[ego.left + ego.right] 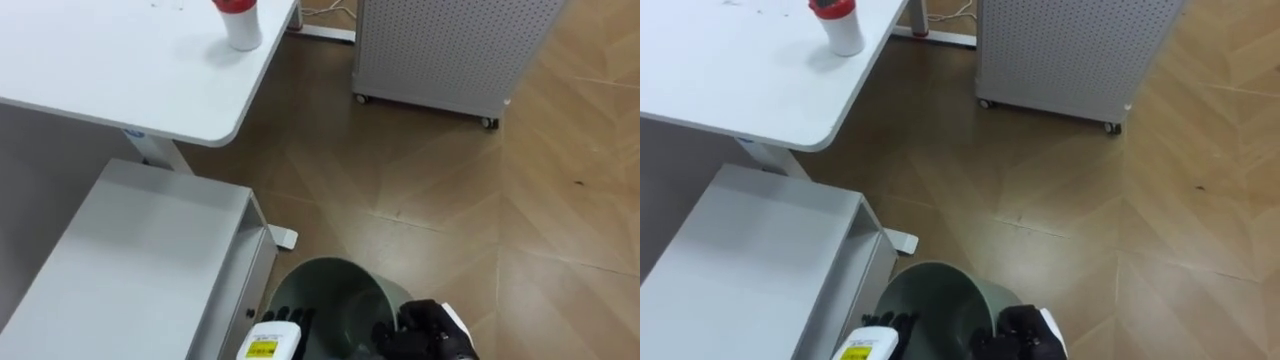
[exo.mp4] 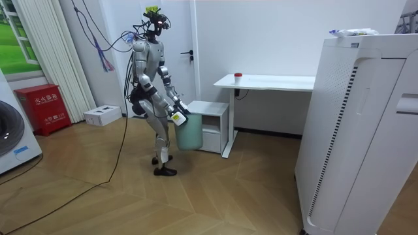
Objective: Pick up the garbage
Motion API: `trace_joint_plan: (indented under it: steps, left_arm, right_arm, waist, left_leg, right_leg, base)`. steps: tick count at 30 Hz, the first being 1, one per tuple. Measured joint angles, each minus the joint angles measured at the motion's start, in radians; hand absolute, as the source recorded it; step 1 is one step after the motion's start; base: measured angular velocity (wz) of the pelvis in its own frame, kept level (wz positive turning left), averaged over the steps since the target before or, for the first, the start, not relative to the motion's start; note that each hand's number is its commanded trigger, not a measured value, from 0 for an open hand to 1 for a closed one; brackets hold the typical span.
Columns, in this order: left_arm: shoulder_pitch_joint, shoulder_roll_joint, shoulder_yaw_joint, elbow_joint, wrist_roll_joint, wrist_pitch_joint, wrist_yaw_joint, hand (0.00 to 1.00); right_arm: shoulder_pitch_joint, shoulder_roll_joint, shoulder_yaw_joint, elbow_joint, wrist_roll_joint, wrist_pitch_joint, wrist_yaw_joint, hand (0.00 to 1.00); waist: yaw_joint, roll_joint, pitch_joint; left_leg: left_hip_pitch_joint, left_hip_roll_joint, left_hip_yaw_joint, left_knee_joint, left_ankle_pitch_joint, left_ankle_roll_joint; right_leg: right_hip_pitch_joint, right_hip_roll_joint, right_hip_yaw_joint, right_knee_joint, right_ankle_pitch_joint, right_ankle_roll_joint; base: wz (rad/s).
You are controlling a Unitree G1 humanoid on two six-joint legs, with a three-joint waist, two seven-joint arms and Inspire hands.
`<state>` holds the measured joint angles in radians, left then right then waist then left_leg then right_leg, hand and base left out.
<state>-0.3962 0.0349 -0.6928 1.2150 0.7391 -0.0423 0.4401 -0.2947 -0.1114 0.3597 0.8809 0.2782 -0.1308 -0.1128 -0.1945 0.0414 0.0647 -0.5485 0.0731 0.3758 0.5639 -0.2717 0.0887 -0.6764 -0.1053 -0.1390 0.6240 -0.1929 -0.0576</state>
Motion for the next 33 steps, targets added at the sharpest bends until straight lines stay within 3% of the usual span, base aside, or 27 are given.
trace_joint_plan:
  steps: [7, 12, 16, 18, 22, 25, 27, 28, 30, 33]
  left_arm:
    - [-0.002, 0.004, 0.005, 0.005, -0.006, -0.014, 0.038, 0.00]
    - [-0.002, 0.016, 0.071, -0.011, -0.078, -0.109, 0.124, 0.00]
    - [0.023, 0.034, 0.124, -0.024, -0.109, -0.163, 0.187, 0.00]
    - [0.071, 0.056, 0.175, -0.101, -0.112, -0.197, 0.208, 0.00]
    - [0.141, 0.096, 0.228, -0.192, -0.111, -0.245, 0.251, 0.00]
    - [0.185, 0.112, 0.276, -0.237, -0.119, -0.270, 0.280, 0.00]
    - [0.214, 0.121, 0.295, -0.287, -0.121, -0.277, 0.293, 0.00]
    - [0.218, 0.124, 0.297, -0.295, -0.121, -0.281, 0.296, 0.00]
    - [0.248, 0.145, 0.299, -0.321, -0.119, -0.292, 0.299, 0.00]
    - [0.312, 0.153, 0.337, -0.419, -0.117, -0.296, 0.311, 0.00]
  right_arm:
    - [0.010, 0.000, 0.012, 0.001, 0.054, -0.001, -0.034, 1.00]
    - [0.021, -0.012, 0.011, 0.000, 0.054, -0.015, -0.069, 1.00]
    - [0.051, -0.037, 0.008, -0.001, 0.077, -0.034, -0.073, 1.00]
    - [0.074, -0.054, -0.019, 0.010, 0.076, -0.059, -0.081, 1.00]
    - [0.132, -0.057, -0.096, 0.015, 0.067, -0.074, -0.098, 1.00]
    - [0.193, -0.061, -0.142, 0.025, 0.082, -0.088, -0.108, 1.00]
    - [0.239, -0.069, -0.149, 0.048, 0.091, -0.093, -0.105, 1.00]
    - [0.253, -0.070, -0.149, 0.049, 0.091, -0.093, -0.102, 1.00]
    - [0.300, -0.073, -0.149, 0.048, 0.098, -0.093, -0.090, 1.00]
    - [0.337, -0.075, -0.181, 0.047, 0.097, -0.096, -0.080, 1.00]
  waist:
    - [-0.002, -0.002, 0.0017]
    - [0.002, -0.007, 0.0046]
    - [0.008, -0.016, 0.0072]
    - [0.011, -0.018, 0.0064]
    - [0.017, -0.024, 0.0036]
    - [0.029, -0.027, -0.0055]
    - [0.033, -0.034, -0.0240]
    - [0.035, -0.036, -0.0261]
    - [0.037, -0.047, -0.0419]
    - [0.038, -0.051, -0.0530]
  left_leg:
    - [0.026, -0.003, 0.010, -0.030, 0.002, -0.004]
    - [0.039, -0.002, 0.012, -0.039, 0.001, -0.007]
    - [0.081, -0.007, 0.015, -0.065, 0.001, -0.009]
    - [0.102, -0.016, 0.008, -0.080, 0.003, -0.011]
    - [0.146, -0.017, 0.001, -0.092, 0.003, -0.011]
    - [0.200, -0.017, -0.007, -0.121, 0.005, -0.015]
    - [0.242, -0.018, -0.026, -0.147, 0.008, -0.020]
    - [0.258, -0.019, -0.029, -0.156, 0.008, -0.021]
    - [0.318, -0.019, -0.039, -0.185, 0.011, -0.026]
    - [0.373, -0.019, -0.048, -0.209, 0.011, -0.027]
  right_leg:
    - [0.016, 0.002, 0.002, -0.018, 0.000, 0.001]
    - [0.030, 0.004, -0.003, -0.027, 0.000, 0.001]
    - [0.068, 0.006, -0.001, -0.046, -0.002, 0.005]
    - [0.088, 0.002, -0.003, -0.053, -0.005, 0.010]
    - [0.141, 0.005, -0.015, -0.080, -0.008, 0.015]
    - [0.209, 0.014, -0.027, -0.127, -0.004, 0.021]
    - [0.267, 0.020, -0.045, -0.168, 0.002, 0.026]
    - [0.287, 0.021, -0.052, -0.179, 0.002, 0.027]
    - [0.360, 0.029, -0.061, -0.219, 0.005, 0.032]
    - [0.427, 0.038, -0.066, -0.263, 0.009, 0.038]
  base:
    - [-0.04]
    - [0.00]
    - [-0.02]
    - [0.06]
    - [0.05]
    - [0.05]
    - [0.17]
    - [0.20]
    - [0.11]
    - [0.06]
